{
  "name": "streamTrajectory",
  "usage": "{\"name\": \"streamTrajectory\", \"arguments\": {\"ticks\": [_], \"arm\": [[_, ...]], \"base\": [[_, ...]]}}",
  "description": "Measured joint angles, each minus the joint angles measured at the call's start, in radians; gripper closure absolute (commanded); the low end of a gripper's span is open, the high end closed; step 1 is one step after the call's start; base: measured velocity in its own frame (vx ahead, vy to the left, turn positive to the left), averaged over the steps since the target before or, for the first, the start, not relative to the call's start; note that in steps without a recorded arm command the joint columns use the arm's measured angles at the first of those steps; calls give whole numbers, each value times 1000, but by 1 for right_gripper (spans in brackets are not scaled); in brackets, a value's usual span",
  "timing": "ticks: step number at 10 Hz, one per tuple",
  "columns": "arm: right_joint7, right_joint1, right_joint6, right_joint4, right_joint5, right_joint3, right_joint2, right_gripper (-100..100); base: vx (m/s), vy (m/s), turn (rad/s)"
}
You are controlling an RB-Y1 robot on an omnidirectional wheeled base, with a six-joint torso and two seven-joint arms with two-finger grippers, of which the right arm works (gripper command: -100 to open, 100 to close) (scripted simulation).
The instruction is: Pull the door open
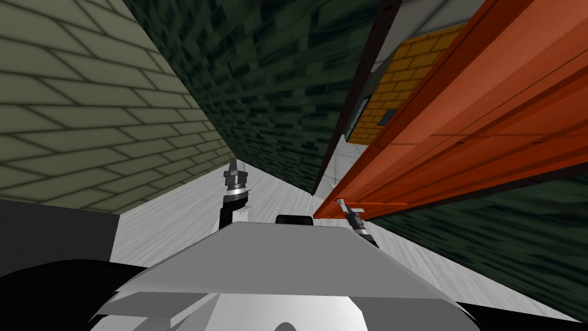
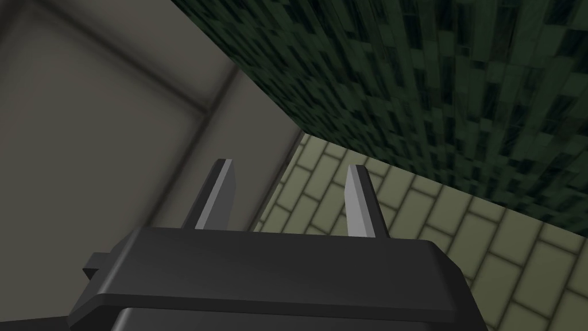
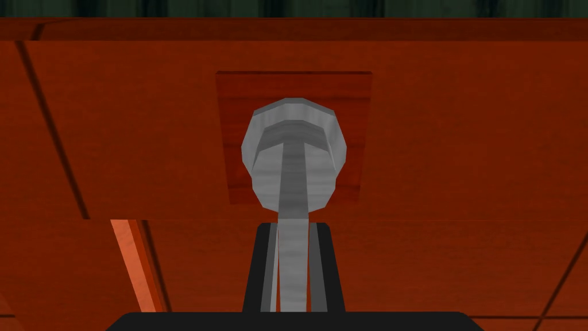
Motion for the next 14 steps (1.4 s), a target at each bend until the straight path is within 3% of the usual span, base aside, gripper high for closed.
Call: {"name": "streamTrajectory", "arguments": {"ticks": [2, 3, 5, 9, 12, 13, 14], "arm": [[-14, -28, -5, 22, 38, -14, 4, 100], [-17, -26, 2, 9, 52, -23, 5, 100], [-27, -67, -17, 63, 85, -33, 12, 100], [-50, -92, 1, 49, 154, -61, 17, 100], [-66, -125, 9, 59, 209, -83, 26, 100], [-69, -142, -4, 88, 218, -86, 28, 100], [-71, -145, 1, 82, 231, -90, 32, 100]], "base": [[-123, -10, -31], [-101, -11, -44], [-92, -17, -29], [-94, -27, -34], [-88, -23, -26], [-62, -28, -28], [-78, -26, -27]]}}
